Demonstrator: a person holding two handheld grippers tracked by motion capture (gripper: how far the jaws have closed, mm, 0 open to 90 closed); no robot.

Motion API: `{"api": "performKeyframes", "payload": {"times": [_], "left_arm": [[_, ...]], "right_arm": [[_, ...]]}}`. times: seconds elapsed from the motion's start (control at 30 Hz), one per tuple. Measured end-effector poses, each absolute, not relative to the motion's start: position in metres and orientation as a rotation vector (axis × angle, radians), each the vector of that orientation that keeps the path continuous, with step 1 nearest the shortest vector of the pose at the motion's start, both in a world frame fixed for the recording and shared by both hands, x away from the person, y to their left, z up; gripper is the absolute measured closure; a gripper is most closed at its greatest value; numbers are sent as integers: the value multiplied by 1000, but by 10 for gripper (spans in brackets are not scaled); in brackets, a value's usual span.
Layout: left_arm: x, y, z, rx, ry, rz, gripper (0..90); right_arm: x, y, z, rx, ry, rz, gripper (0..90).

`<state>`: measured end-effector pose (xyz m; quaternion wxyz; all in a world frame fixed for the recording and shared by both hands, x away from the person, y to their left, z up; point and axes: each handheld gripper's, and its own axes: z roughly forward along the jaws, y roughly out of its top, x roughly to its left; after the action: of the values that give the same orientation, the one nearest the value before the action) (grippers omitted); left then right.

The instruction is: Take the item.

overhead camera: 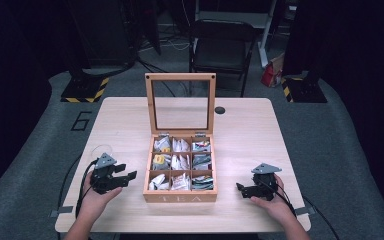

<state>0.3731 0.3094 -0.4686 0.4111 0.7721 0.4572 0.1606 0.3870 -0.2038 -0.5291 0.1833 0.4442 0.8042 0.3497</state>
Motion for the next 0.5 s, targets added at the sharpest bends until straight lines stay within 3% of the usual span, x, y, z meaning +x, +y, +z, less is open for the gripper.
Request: {"api": "performKeyframes", "payload": {"times": [0.5], "left_arm": [[382, 300, -449, 1961, 1102, 395, 458]], "right_arm": [[387, -204, -529, 1250, 2270, 985, 51]]}}
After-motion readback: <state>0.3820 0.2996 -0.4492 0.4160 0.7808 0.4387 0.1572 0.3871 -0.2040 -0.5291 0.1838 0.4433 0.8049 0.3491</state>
